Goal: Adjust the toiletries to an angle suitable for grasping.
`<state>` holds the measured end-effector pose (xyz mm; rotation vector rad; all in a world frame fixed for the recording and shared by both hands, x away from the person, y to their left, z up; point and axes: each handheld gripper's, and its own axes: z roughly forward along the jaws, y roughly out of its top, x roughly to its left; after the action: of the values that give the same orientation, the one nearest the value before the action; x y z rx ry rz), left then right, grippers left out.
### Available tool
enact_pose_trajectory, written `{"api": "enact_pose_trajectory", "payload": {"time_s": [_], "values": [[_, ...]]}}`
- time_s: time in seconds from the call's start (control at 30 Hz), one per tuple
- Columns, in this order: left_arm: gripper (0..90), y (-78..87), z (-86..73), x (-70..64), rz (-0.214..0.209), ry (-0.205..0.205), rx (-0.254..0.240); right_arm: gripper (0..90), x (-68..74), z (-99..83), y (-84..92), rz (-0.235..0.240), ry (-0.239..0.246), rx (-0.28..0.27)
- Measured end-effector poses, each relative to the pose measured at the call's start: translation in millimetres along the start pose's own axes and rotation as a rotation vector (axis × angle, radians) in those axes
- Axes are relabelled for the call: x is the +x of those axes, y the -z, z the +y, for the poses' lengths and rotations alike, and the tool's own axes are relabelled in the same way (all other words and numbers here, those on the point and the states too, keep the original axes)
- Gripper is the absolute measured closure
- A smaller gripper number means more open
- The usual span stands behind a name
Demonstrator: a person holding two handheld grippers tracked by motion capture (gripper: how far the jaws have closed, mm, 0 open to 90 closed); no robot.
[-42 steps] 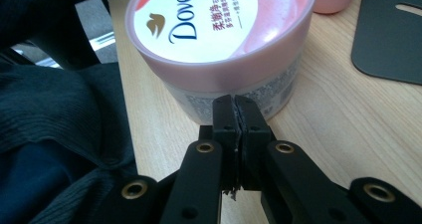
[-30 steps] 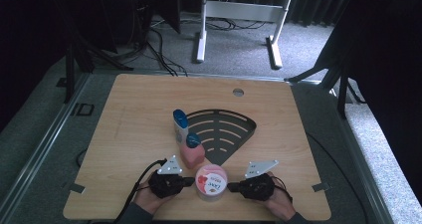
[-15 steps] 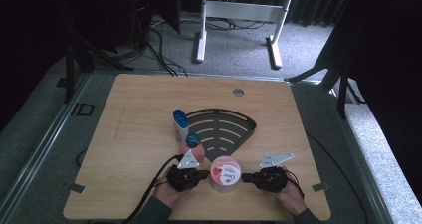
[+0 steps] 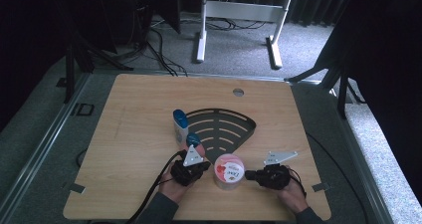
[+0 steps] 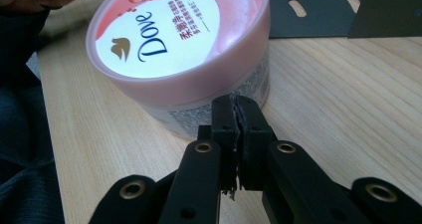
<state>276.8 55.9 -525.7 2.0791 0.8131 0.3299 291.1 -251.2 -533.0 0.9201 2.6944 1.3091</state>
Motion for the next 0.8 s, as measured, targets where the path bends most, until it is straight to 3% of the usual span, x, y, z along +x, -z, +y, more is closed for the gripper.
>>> {"api": "enact_pose_trajectory", "payload": {"time_s": [0.23, 0.3, 0.5, 0.8], "values": [[90.0, -1.0, 6.6, 3.7, 0.087, 0.012, -0.008, 88.0, -1.0, -0.3, -0.1, 0.003, -0.003, -0.003], [90.0, 0.8, 5.9, 6.1, 0.087, 0.019, -0.011, 88.0, -1.6, -0.7, -0.8, 0.005, -0.005, 0.000], [90.0, 10.2, -1.4, 6.3, 0.120, -0.010, 0.015, 87.9, -2.7, -0.7, -0.7, 0.006, -0.005, -0.001], [90.0, 34.3, -17.0, 16.4, 0.166, 0.003, 0.038, 87.8, -3.5, -1.0, -2.5, 0.009, -0.008, 0.006]]}}
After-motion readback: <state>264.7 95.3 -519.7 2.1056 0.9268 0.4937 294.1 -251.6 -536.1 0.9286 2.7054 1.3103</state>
